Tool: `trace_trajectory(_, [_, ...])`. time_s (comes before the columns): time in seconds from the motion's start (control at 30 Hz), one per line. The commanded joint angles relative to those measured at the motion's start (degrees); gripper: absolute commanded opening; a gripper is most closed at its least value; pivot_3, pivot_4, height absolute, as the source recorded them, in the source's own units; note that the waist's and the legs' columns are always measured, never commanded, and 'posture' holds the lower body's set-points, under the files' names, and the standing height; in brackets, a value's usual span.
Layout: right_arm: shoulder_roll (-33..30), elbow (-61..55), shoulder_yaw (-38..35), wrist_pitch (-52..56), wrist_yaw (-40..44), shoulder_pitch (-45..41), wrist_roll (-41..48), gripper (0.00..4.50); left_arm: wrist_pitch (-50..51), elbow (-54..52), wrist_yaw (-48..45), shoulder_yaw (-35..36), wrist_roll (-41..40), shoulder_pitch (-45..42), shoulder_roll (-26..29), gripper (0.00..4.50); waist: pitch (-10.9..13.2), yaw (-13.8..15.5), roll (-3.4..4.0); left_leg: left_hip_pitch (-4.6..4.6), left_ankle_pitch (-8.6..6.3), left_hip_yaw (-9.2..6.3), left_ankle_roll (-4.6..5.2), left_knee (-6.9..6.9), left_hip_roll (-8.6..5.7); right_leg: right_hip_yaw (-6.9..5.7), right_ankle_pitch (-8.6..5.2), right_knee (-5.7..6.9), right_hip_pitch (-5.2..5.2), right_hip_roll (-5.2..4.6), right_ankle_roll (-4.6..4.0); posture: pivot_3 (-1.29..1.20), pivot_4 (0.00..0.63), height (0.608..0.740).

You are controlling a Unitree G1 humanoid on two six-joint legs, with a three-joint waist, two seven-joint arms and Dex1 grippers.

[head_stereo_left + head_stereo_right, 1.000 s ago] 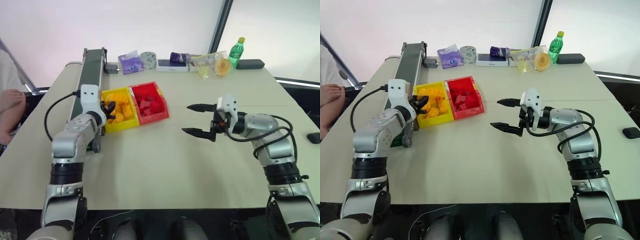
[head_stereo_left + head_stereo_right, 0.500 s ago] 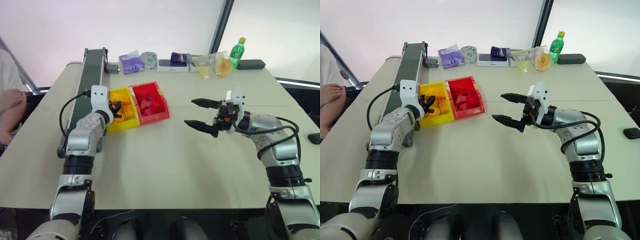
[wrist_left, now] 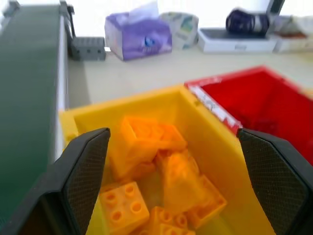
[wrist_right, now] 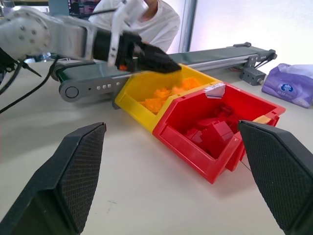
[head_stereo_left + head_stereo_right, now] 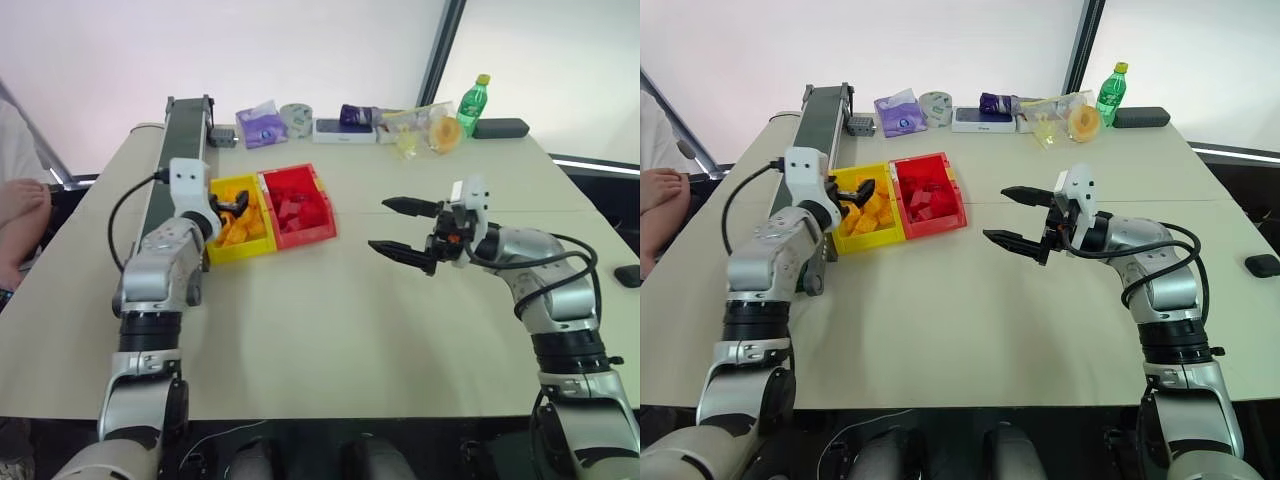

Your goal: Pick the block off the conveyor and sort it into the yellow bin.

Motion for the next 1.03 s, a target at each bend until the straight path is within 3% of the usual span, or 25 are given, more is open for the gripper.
trace_trajectory(0.03, [-0.2, -1.2, -0.6, -1.2, 0.6, -1.3, 0.3, 4.50, 1.6, -5.9, -0.8, 2.3, -1.6, 1.1, 2.1, 4.45, 0.0, 0.1, 0.00, 0.00, 0.00, 0.00, 0.00, 0.01, 0.00, 0.00, 0.00, 0.00, 0.00, 0.00, 0.00, 0.00, 0.150, 0.740])
trace_trajectory(0.23, [0.3, 0.0, 0.2, -1.9, 1.4, -2.4, -0.3, 4.50, 2.6, -8.1, -1.0, 3.6, -2.3, 1.3, 3.3, 4.45, 0.0, 0.3, 0.00, 0.00, -0.01, -0.03, 0.01, 0.08, -0.02, -0.02, 0.00, 0.01, 0.06, -0.01, 0.01, 0.00, 0.150, 0.740])
trace_trajectory(0.4, [-0.5, -0.1, 0.0, -1.6, 2.2, -2.1, -0.2, 4.50, 6.2, -13.9, -7.3, 10.5, -12.2, 3.4, 6.2, 4.45, 0.0, -0.2, 0.00, 0.00, 0.00, -0.01, 0.01, 0.03, 0.04, -0.01, 0.00, 0.00, 0.03, -0.02, 0.00, 0.00, 0.150, 0.740])
trace_trajectory(0.67, [-1.2, 0.3, -0.2, -1.5, 2.9, -1.8, -0.1, 4.50, 6.7, -17.0, -17.6, 17.1, -16.6, 15.1, 19.1, 4.45, 0.0, -0.1, 0.01, 0.04, 0.00, -0.01, -0.01, -0.03, 0.09, 0.02, 0.00, 0.00, 0.00, -0.03, -0.01, 0.00, 0.150, 0.740])
trace_trajectory(0.9, [-2.2, -0.7, -0.8, -0.6, 3.2, -0.7, 0.3, 4.50, 3.7, -19.8, -22.2, 23.4, -21.0, 22.2, 20.6, 4.45, 0.0, 0.2, 0.00, 0.03, -0.03, -0.03, 0.05, -0.02, 0.05, -0.01, 0.00, -0.08, 0.09, -0.14, -0.01, 0.00, 0.150, 0.740])
trace_trajectory(1.03, [-2.3, -1.1, -1.0, -0.4, 3.1, 0.0, 0.3, 4.50, 0.7, -19.3, -24.7, 23.6, -20.4, 25.3, 22.0, 4.45, 0.0, 0.0, 0.00, 0.03, -0.03, -0.04, 0.04, -0.05, 0.08, -0.01, -0.01, -0.08, 0.07, -0.10, -0.01, 0.00, 0.150, 0.740])
